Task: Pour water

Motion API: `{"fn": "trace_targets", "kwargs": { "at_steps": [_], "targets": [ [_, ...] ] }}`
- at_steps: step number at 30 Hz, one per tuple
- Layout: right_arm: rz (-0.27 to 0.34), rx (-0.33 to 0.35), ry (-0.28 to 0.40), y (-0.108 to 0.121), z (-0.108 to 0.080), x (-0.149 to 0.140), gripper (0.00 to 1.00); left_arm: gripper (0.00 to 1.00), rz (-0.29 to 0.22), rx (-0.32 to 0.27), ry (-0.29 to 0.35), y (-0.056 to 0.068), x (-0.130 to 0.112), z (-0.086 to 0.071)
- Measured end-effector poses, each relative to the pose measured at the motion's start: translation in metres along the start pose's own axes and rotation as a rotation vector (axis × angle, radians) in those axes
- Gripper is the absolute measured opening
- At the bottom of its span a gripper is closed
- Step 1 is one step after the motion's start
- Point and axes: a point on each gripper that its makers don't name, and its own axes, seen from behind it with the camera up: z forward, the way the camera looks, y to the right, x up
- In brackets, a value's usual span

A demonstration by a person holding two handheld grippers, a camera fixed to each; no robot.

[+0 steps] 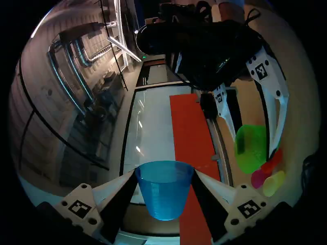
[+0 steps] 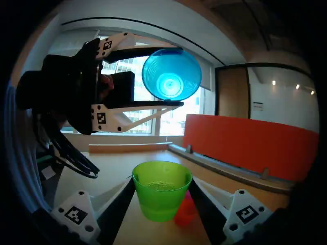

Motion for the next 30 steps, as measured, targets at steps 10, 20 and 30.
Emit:
{"fn": "trace_targets", "kwargs": {
  "at_steps": [10, 20, 30],
  "targets": [
    [-0.001, -0.005, 0.004, 0.001, -0.001, 0.001, 0.9, 0.89, -0.055, -0.006, -0.007, -0.001, -0.004, 0.003],
    [0.006, -0.011, 0.012, 0.005, -0.003, 0.002, 0.9, 0.89, -0.271, -0.016, -0.027, 0.003, -0.013, 0.007],
    [0.008, -0.018, 0.016, 0.007, -0.005, 0.002, 0.9, 0.88, -0.623, -0.047, -0.068, 0.017, -0.031, 0.01]
  ]
}}
